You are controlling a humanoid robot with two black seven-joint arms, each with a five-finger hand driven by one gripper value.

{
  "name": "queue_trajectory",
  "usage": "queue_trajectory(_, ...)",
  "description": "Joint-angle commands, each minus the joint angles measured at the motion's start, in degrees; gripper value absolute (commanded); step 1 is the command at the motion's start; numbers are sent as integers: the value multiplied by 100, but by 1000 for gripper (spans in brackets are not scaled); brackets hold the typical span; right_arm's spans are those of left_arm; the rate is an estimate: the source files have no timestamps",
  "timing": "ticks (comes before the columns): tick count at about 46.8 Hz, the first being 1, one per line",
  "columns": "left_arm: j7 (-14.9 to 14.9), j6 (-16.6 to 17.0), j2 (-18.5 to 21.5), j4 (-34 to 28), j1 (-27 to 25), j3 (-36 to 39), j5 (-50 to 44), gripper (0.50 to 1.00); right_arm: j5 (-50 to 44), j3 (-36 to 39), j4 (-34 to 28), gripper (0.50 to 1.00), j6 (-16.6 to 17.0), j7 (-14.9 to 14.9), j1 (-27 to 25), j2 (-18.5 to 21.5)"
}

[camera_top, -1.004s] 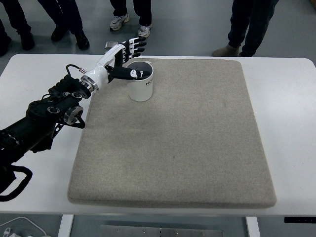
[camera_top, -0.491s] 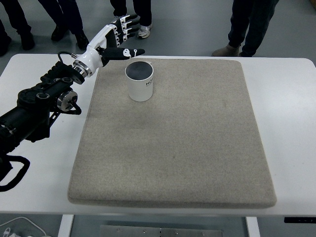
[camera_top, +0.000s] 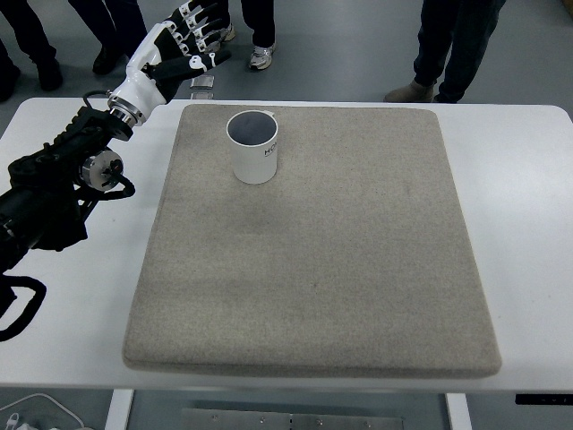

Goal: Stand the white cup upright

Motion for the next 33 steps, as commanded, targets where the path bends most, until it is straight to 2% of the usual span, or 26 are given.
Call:
queue_trajectory(1, 0, -122, 0, 86, 5, -4, -525, 988, 0, 0, 0, 930, 0, 0, 0, 0)
queue_trajectory(8, 0, -184, 0, 86, 49, -13, -1474, 988, 0, 0, 0, 930, 0, 0, 0, 0)
queue_trajectory(16, 54, -228, -9, 78, 101, -22, -2125, 988, 0, 0, 0, 930, 0, 0, 0, 0)
queue_trajectory(20, 493, -272, -9, 95, 136, -118, -2354, 990, 0, 9, 0, 930, 0, 0, 0, 0)
queue_trajectory(27, 1556, -263, -18, 95, 356, -706, -2758, 992, 0, 18, 9, 930, 0, -9, 0, 0)
queue_trajectory(33, 2049, -254, -18, 104, 532, -1120, -2767, 992, 0, 18, 17, 930, 0, -9, 0, 0)
